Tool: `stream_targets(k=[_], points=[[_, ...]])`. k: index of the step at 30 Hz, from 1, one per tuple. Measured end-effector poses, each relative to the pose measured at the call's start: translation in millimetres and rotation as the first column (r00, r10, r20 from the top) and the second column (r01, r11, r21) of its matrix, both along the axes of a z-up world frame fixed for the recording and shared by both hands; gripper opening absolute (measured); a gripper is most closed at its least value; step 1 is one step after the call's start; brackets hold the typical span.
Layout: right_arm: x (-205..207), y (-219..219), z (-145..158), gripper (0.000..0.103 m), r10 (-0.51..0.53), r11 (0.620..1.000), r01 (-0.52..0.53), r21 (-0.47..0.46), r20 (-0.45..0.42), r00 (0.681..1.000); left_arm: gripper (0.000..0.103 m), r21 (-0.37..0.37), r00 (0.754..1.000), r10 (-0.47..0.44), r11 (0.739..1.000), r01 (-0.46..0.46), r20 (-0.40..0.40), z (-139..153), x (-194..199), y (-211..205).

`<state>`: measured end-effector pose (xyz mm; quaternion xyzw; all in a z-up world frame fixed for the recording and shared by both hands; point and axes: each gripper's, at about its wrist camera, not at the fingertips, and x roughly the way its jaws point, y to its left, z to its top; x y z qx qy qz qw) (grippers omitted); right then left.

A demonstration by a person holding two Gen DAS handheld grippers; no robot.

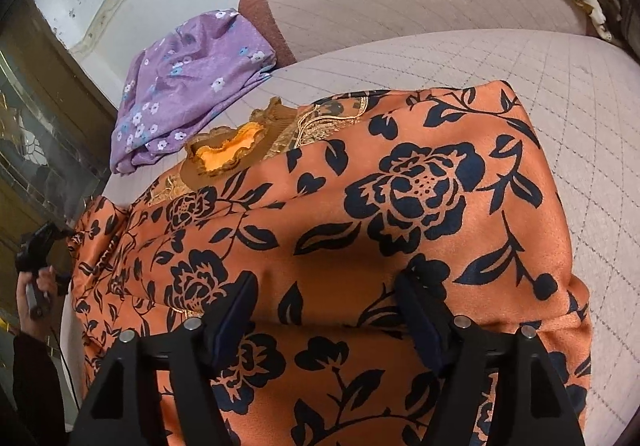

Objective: Fold small clothes

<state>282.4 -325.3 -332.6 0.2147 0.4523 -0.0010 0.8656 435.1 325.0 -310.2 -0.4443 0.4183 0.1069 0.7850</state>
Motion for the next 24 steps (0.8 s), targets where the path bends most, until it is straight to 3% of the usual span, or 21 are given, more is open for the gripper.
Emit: stream_targets(k=[2,4,5,7,8,10,12,15,18,22,24], points=[[0.0,-0.3,-0.2,0.075,-0.001,1.000,0.001,0.002,0.001,1.000,0.081,-0.034,1.000,-0.019,0.999,0.018,-0.001,-2.4,6.6,-1.6],[0.3,-0.1,-0.5,0.075,-0.005,1.000,0.005,0.003,0.004,1.000,0.078,-0.014,1.000,-0.015,1.000,0.015,0.007,-1.9,10.1,-6.6],[0.6,-0.4,-0.4,0.075,-0.004,1.000,0.004,0.001,0.006,1.000,0.072,0.006,1.000,-0.023,1.000,0.023,0.007,-1.2,11.3,-9.1],[0.9,2.0,-0.2,0.076,-0.002,1.000,0.003,-0.006,0.007,1.000,0.020,0.019,0.998,-0.070,0.997,0.070,0.007,-0.7,13.8,-13.2],[1.1,2.6,0.0,0.076,-0.002,1.000,0.002,-0.009,0.008,1.000,0.009,0.021,0.995,-0.094,0.995,0.093,0.025,-0.2,14.7,-15.9],[0.6,2.5,0.2,0.076,0.000,1.000,0.000,-0.014,0.010,1.000,0.004,0.049,0.994,-0.086,0.995,0.083,0.068,4.8,11.3,-19.2],[0.0,2.6,0.4,0.074,-0.002,1.000,0.002,-0.018,0.011,1.000,0.004,0.123,0.990,-0.094,0.989,0.082,0.100,20.3,7.4,-28.6],[-2.4,-0.5,1.7,0.072,-0.013,1.000,0.013,0.001,0.012,1.000,0.003,0.239,0.971,-0.184,0.960,0.144,0.154,59.0,4.9,-57.0],[-6.5,-8.1,5.4,0.070,-0.036,0.998,0.035,0.045,0.017,0.999,0.003,0.313,0.920,-0.314,0.920,0.235,0.233,107.1,-7.3,-100.7],[-18.2,-20.7,21.0,0.070,-0.093,0.993,0.088,0.077,0.072,0.993,0.003,0.391,0.795,-0.517,0.835,0.386,0.319,166.9,-35.9,-182.8],[-25.2,-27.4,29.7,0.070,-0.117,0.990,0.108,0.085,0.102,0.988,0.003,0.441,0.707,-0.621,0.768,0.464,0.339,192.7,-57.3,-234.4]])
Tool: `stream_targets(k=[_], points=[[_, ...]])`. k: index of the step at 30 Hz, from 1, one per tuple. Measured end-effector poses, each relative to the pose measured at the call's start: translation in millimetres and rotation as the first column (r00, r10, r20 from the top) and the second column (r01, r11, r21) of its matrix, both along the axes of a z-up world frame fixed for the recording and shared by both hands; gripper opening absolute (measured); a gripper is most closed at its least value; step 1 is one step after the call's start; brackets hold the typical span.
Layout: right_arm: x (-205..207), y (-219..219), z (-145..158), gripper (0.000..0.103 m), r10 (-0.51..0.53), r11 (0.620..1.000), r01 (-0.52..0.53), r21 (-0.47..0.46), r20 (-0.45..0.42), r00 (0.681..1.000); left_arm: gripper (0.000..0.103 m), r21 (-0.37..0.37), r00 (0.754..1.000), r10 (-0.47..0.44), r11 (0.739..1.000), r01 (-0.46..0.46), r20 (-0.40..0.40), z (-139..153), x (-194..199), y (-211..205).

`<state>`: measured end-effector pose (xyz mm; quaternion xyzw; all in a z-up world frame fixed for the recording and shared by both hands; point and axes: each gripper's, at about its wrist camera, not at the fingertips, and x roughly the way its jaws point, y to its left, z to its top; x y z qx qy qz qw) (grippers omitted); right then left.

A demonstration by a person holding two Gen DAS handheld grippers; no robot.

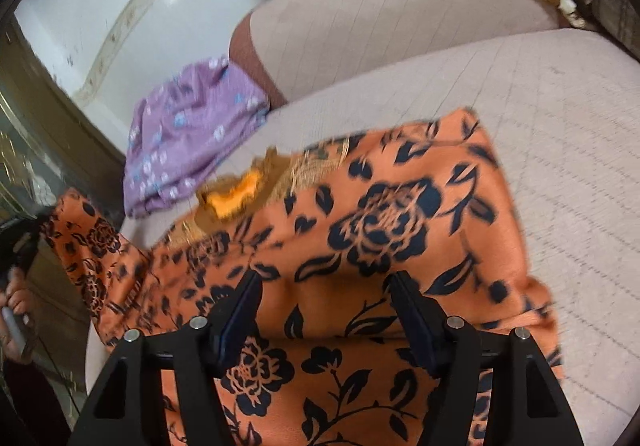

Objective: Fold small clothes

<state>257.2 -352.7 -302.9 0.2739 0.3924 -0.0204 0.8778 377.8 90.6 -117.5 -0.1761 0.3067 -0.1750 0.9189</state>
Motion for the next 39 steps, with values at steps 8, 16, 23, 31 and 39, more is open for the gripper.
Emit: stream_targets(k=[8,16,23,31,39], points=[[-27.8,-48.9,26.7,0.071,-0.151,0.986,0.144,0.089,0.086,0.985,0.077,0.104,0.846,-0.513,0.842,0.529,-0.142,4.9,-71.1,-189.9],[-52.7,-89.2,42.7,0.072,-0.276,0.950,0.249,0.186,0.134,0.952,0.079,-0.103,0.899,-0.427,0.902,0.418,-0.091,27.3,-79.1,-135.3],[-48.8,-62.1,38.0,0.072,-0.218,0.971,0.204,0.123,0.112,0.970,0.089,0.252,0.984,-0.139,0.954,0.163,-0.110,1.8,-60.9,-136.4],[-49.2,-59.0,33.3,0.072,-0.225,0.971,0.214,0.103,0.105,0.969,0.089,0.447,0.777,-0.468,0.638,0.627,-0.421,-116.5,-99.4,-245.1],[-43.6,-69.3,46.3,0.072,-0.252,0.967,0.244,0.065,0.145,0.957,0.089,0.269,0.658,-0.579,0.617,0.740,-0.481,-130.9,-164.3,-212.8]])
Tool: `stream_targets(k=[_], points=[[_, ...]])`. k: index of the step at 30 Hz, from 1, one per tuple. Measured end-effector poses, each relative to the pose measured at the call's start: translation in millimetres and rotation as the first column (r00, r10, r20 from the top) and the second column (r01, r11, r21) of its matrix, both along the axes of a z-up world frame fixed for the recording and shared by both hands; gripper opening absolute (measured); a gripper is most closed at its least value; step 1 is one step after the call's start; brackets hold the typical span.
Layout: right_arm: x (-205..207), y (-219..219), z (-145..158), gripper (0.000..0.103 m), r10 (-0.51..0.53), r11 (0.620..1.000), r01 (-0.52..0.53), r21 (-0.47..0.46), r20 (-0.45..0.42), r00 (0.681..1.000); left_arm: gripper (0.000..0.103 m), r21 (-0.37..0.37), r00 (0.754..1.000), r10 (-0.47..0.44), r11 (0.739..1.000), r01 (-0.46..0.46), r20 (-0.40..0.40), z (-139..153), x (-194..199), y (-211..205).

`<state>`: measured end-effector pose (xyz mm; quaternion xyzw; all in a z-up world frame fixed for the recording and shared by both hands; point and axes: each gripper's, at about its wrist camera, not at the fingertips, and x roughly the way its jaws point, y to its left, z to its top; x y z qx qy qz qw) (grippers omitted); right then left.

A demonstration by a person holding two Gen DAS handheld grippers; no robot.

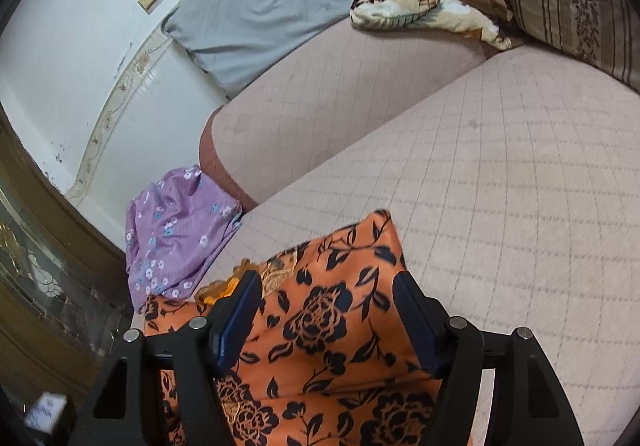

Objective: Fold small clothes

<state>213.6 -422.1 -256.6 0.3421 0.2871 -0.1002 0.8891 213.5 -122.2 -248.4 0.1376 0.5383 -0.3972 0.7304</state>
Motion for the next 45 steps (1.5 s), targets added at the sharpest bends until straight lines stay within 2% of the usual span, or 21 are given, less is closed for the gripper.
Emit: stream_targets(k=[2,4,5,6,9,12,14,15,18,20,24,26,28,30,32,34,36,37,39,42,45], points=[[0.7,0.8,2.1,0.072,0.023,1.000,-0.023,-0.010,-0.008,1.000,0.089,-0.043,0.992,0.123,0.992,-0.122,0.037,13.5,12.9,44.9],[4.5,13.0,5.3,0.072,0.092,0.995,-0.094,-0.045,-0.033,0.995,0.089,-0.088,0.934,0.332,0.942,-0.322,0.134,26.9,27.8,105.7],[6.9,23.6,7.5,0.072,0.130,0.989,-0.133,-0.070,-0.048,0.990,0.089,-0.104,0.884,0.434,0.901,-0.422,0.175,27.6,35.3,133.9],[10.9,35.5,10.2,0.072,0.169,0.981,-0.174,-0.087,-0.064,0.984,0.089,-0.100,0.801,0.563,0.826,-0.555,0.204,21.9,49.1,167.1],[32.3,87.5,23.7,0.072,0.349,0.935,-0.351,-0.055,-0.052,0.936,0.088,-0.046,0.648,0.743,0.662,-0.748,0.170,-15.7,80.0,226.0],[67.9,150.5,40.3,0.072,0.505,0.862,-0.505,0.044,0.003,0.863,0.087,0.064,0.563,0.814,0.561,-0.826,0.142,-53.7,92.4,245.8],[94.3,191.6,48.5,0.072,0.578,0.807,-0.579,0.114,0.046,0.815,0.087,0.078,0.538,0.828,0.533,-0.843,0.156,-61.6,96.3,249.8],[110.5,214.1,52.5,0.072,0.603,0.781,-0.606,0.150,0.070,0.795,0.087,0.074,0.536,0.820,0.532,-0.843,0.202,-58.9,97.0,244.8],[148.2,261.1,51.1,0.071,0.653,0.723,-0.655,0.220,0.090,0.752,0.087,0.092,0.576,0.782,0.572,-0.815,0.238,-60.1,102.2,227.9],[176.6,286.7,41.2,0.068,0.664,0.718,-0.656,0.234,0.054,0.746,0.087,0.094,0.572,0.785,0.567,-0.818,0.238,-62.2,101.2,228.9],[211.8,290.6,8.4,0.049,0.572,0.814,-0.549,0.189,-0.094,0.815,0.087,0.083,0.579,0.777,0.579,-0.811,0.246,-56.7,100.8,238.5],[205.2,265.5,-12.4,0.043,0.495,0.863,-0.457,0.214,-0.182,0.850,0.088,0.102,0.580,0.768,0.577,-0.811,0.271,-57.7,100.9,242.0],[174.7,233.6,-21.0,0.038,0.413,0.911,-0.392,0.130,-0.259,0.873,0.088,0.101,0.574,0.776,0.569,-0.816,0.261,-59.8,104.6,242.5],[143.4,206.6,-30.7,0.038,0.348,0.935,-0.352,0.051,-0.328,0.878,0.088,0.108,0.561,0.788,0.553,-0.826,0.254,-63.2,107.6,240.2],[108.5,175.0,-57.6,0.040,0.287,0.953,-0.301,0.043,-0.451,0.845,0.088,0.110,0.551,0.797,0.542,-0.833,0.250,-62.5,113.3,239.7],[72.1,147.8,-67.1,0.036,0.287,0.958,-0.260,0.122,-0.425,0.858,0.088,0.090,0.543,0.809,0.537,-0.839,0.227,-65.0,125.9,232.9],[52.9,142.4,-45.0,0.040,0.275,0.961,-0.271,0.064,-0.364,0.890,0.088,0.056,0.532,0.814,0.535,-0.843,0.235,-57.9,123.7,228.1],[49.5,148.7,-25.6,0.045,0.300,0.950,-0.312,0.014,-0.309,0.902,0.088,0.045,0.529,0.810,0.536,-0.843,0.252,-55.1,121.4,224.5],[55.7,171.7,8.4,0.093,0.373,0.916,-0.396,-0.067,-0.226,0.900,0.088,0.058,0.532,0.803,0.538,-0.841,0.267,-56.6,121.6,220.2],[78.0,225.0,43.6,0.095,0.488,0.813,-0.524,-0.252,-0.194,0.851,0.089,0.120,0.557,0.791,0.545,-0.830,0.255,-72.2,126.6,216.2],[111.8,277.7,47.1,0.094,0.523,0.696,-0.601,-0.393,-0.297,0.799,0.089,0.113,0.563,0.789,0.553,-0.825,0.248,-68.9,129.6,220.4]])
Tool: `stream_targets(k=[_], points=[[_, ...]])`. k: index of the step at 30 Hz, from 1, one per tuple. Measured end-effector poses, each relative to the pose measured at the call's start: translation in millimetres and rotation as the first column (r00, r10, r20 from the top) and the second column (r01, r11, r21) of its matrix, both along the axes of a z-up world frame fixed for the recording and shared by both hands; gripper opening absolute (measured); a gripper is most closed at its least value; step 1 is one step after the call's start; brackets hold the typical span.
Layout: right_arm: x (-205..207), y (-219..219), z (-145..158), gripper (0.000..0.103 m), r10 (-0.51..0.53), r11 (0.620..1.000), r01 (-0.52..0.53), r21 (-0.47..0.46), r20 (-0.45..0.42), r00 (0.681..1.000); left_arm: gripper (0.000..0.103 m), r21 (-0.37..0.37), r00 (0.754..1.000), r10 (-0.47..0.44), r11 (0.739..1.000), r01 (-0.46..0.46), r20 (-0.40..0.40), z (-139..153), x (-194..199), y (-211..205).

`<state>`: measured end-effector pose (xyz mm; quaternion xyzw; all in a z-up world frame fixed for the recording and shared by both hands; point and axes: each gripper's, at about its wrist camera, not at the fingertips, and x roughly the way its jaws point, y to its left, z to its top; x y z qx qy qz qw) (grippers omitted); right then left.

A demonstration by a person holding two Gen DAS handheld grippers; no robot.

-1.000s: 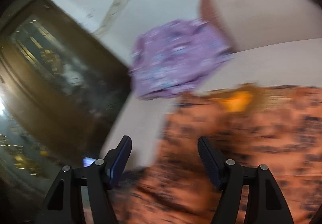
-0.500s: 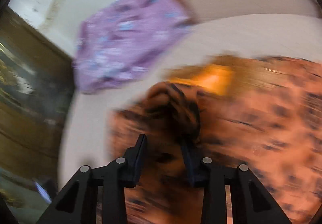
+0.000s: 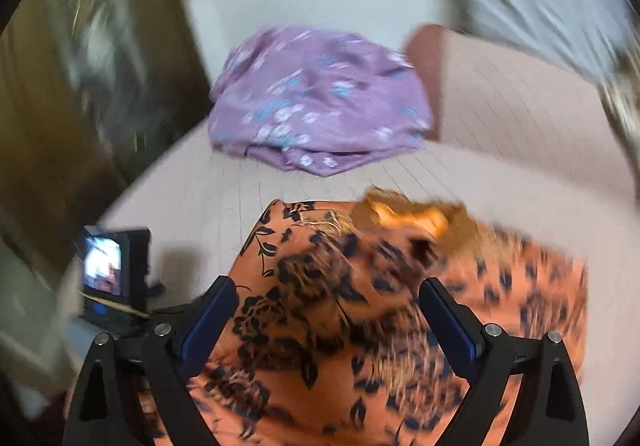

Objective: Fold small clothes

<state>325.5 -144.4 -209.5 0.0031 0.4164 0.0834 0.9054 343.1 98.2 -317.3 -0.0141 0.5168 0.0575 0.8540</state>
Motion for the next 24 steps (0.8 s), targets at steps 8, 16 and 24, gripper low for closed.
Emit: stream_targets(k=[8,16,24], points=[[60.2,50.4,-52.8,0.091,0.069,0.961,-0.107,-0.256,-0.154,0.986,0.089,0.005,0.994,0.102,0.995,-0.102,0.051,8.6,9.6,37.9],[61.9,-9.3,-59.6,0.008,-0.109,0.983,0.081,-0.164,-0.171,0.979,0.089,0.018,0.995,0.020,1.000,-0.022,0.094,14.2,11.5,11.1],[-28.5,-180.6,-36.9,0.008,-0.441,0.846,0.464,0.261,-0.144,0.886,0.089,0.019,0.985,-0.059,0.998,0.056,0.162,20.8,3.1,-18.3]])
